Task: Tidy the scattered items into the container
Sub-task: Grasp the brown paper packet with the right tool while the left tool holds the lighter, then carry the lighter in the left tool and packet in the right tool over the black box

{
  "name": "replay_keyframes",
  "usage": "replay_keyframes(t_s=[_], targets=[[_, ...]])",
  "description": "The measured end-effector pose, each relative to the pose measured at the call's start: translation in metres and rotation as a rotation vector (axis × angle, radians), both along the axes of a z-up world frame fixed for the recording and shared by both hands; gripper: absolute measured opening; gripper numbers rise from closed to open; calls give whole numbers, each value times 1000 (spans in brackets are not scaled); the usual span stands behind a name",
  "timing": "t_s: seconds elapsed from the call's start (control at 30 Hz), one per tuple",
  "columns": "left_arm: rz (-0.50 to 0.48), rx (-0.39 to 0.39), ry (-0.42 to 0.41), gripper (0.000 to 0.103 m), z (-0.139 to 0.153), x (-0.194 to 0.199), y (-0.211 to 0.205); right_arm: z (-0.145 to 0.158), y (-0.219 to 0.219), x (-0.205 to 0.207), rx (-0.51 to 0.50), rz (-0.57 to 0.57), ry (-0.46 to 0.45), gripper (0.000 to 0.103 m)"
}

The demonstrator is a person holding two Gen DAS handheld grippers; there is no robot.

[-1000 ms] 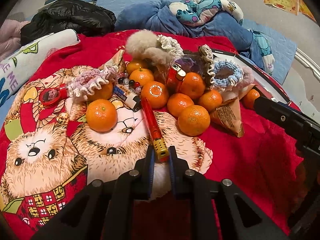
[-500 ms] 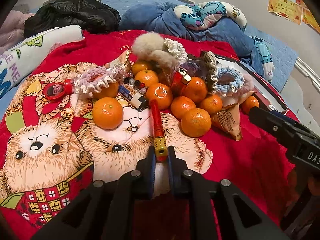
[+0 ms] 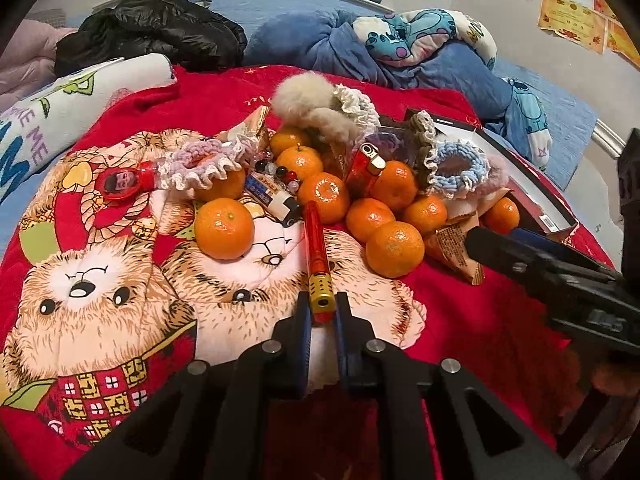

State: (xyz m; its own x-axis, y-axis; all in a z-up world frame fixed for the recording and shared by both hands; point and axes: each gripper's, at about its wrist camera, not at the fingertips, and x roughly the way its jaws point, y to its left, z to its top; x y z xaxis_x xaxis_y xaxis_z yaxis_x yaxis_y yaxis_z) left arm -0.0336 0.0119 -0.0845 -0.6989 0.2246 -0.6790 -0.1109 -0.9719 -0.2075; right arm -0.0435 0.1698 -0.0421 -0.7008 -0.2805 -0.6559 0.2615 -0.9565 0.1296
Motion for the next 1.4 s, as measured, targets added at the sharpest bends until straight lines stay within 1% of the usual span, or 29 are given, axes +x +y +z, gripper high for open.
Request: replay_keyframes(t_s=[0.03, 0.1, 0.2, 0.27, 0.3, 0.37, 0.5, 0.6, 0.67, 0.77, 0.8, 0.83, 0.93, 1.07, 1.2, 1.27, 1.4], targets=[[4, -3, 1, 11, 0, 0, 0, -3, 0, -3, 9, -3, -19, 87], [4, -5, -2, 11, -1, 0, 1, -7, -2, -8, 10, 10, -43, 82], [3, -5, -3, 11, 0, -1, 2, -8, -7, -9, 41, 24, -39, 75], [3, -6, 0, 11, 0, 0, 1, -11, -11, -11, 59, 32, -51, 63], [1, -4, -1, 11, -1, 0, 1, -12, -13, -12, 67, 36, -56, 51], [2, -4, -3, 11, -1, -1, 2, -15, -18, -13, 83, 43, -60, 51], [2, -7, -6, 11, -2, -1, 3, -17, -22, -16, 68, 46, -74, 50], [-2, -9, -3, 11, -1, 1, 4, -18, -24, -15, 72, 47, -75, 47], [-3, -4, 2, 11, 0, 2, 3, -18, -23, -14, 65, 46, -74, 43], [-18, 4, 18, 11, 3, 6, 4, -16, -22, -12, 53, 46, -70, 39], [-22, -4, 23, 11, 3, 8, 6, -14, -22, -12, 45, 53, -66, 30], [-25, -7, 27, 11, 4, 10, 7, -14, -22, -10, 34, 59, -62, 27], [-33, -6, 30, 11, 4, 15, 8, -14, -22, -8, 46, 52, -63, 27], [-36, -9, 43, 11, 8, 20, 7, -11, -20, -5, 37, 47, -50, 27], [-39, 7, 49, 11, 11, 23, 4, -8, -17, -2, 21, 42, -43, 26], [-48, 38, 61, 11, 17, 25, 3, -1, -16, 5, 11, 50, -14, 26], [-73, 48, 106, 11, 31, 33, 8, 11, -16, 18, -18, 56, 34, 26]])
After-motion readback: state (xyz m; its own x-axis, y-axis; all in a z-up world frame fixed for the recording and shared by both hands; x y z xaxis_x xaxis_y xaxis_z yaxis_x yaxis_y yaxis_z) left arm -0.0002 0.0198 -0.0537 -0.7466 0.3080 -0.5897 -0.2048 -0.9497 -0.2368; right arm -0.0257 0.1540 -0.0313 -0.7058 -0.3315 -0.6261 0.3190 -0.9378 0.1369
